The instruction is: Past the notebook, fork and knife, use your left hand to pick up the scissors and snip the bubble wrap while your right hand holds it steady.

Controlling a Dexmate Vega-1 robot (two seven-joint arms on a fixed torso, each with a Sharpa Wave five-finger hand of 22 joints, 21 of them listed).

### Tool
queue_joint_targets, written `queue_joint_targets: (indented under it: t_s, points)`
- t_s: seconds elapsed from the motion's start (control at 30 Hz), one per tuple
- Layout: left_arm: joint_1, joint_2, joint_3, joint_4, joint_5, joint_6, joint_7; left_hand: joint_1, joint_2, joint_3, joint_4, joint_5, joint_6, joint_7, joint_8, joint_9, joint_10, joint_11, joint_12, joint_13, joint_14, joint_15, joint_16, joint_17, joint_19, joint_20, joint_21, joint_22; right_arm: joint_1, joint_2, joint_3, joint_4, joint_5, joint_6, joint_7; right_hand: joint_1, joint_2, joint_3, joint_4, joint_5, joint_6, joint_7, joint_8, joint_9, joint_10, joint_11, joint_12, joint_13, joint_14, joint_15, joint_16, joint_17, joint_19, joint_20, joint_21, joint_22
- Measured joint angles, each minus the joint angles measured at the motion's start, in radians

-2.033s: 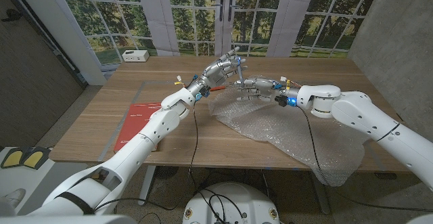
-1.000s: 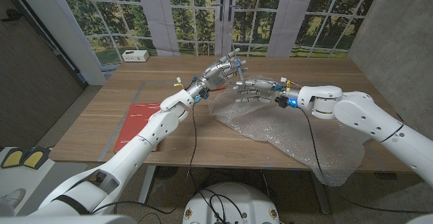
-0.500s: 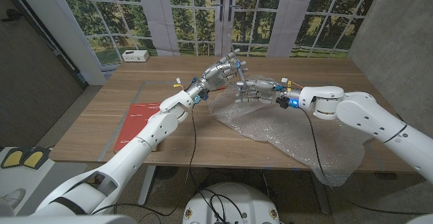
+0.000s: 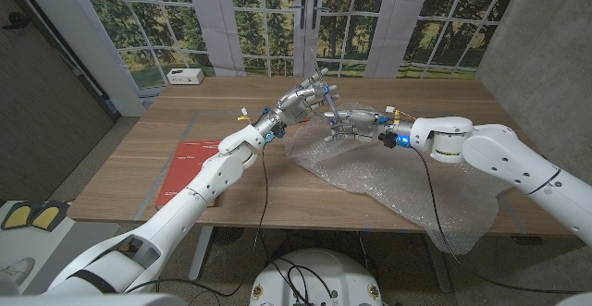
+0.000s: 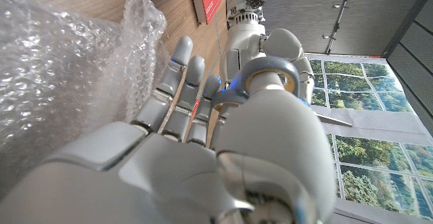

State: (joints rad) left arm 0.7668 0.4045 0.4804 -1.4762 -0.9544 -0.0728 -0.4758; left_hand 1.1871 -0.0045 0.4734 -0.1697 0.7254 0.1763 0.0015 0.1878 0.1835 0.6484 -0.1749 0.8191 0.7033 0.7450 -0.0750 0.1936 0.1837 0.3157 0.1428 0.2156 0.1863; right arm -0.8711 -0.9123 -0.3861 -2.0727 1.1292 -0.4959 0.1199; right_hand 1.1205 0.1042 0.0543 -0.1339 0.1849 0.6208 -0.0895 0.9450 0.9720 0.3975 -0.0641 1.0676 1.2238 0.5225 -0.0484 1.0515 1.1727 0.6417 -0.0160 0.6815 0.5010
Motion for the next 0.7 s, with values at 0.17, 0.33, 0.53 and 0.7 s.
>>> queue_joint_targets:
  t_s: [0.17,0.33,0.53,0.7]
  points:
    - [-0.003,0.0,0.0,0.006,0.0,0.007,0.006,0.0,0.0,-0.001,0.001,0.0,0.0,0.0,0.0,0.0,0.0,0.0,0.0,0.0,0.0,0.0,0.0,0.0,-0.009,0.002,0.0,0.0,0.002,0.0,0.001,0.002,0.011,-0.006,-0.001,0.0,0.0,-0.006,0.002,0.0,0.021,0.011,0.0,-0.002,0.018,0.018,0.021,0.014,0.053,-0.004,0.095,0.034,0.006,-0.006,0.103,0.09]
    - [-0.007,0.0,0.0,0.013,0.001,0.013,0.012,-0.001,0.001,-0.003,0.003,0.0,0.0,0.0,0.0,0.0,0.0,0.0,0.0,0.0,0.0,0.0,0.0,0.0,-0.009,0.002,0.0,0.0,0.01,0.0,0.002,0.009,0.025,-0.019,-0.001,0.0,0.0,-0.006,0.002,0.0,0.021,0.011,0.0,0.019,0.026,0.025,0.043,0.019,0.096,-0.011,0.234,0.066,0.039,-0.031,0.235,0.192]
    - [-0.012,-0.003,0.0,0.022,0.002,0.018,0.015,-0.003,0.003,-0.003,0.003,0.001,0.0,0.0,0.0,0.0,0.0,0.0,0.0,-0.004,0.0,0.0,0.0,0.0,-0.009,0.002,0.0,0.0,0.017,0.0,0.003,0.017,0.039,-0.028,0.002,0.0,0.0,-0.006,0.002,0.0,0.021,0.011,0.0,0.027,0.036,0.036,0.078,0.017,0.121,-0.012,0.301,0.066,0.08,-0.056,0.317,0.241]
    - [-0.017,-0.005,0.001,0.028,0.005,0.021,0.018,-0.003,0.003,-0.003,0.003,0.001,0.0,0.0,0.0,0.0,0.0,0.0,0.0,-0.005,0.0,0.0,0.0,0.0,-0.009,0.002,0.0,0.0,0.023,0.0,0.004,0.024,0.045,-0.03,0.013,-0.004,-0.003,-0.006,0.002,0.0,0.021,0.011,0.0,0.024,0.044,0.044,0.084,0.017,0.156,-0.016,0.349,0.066,0.125,-0.064,0.376,0.268]
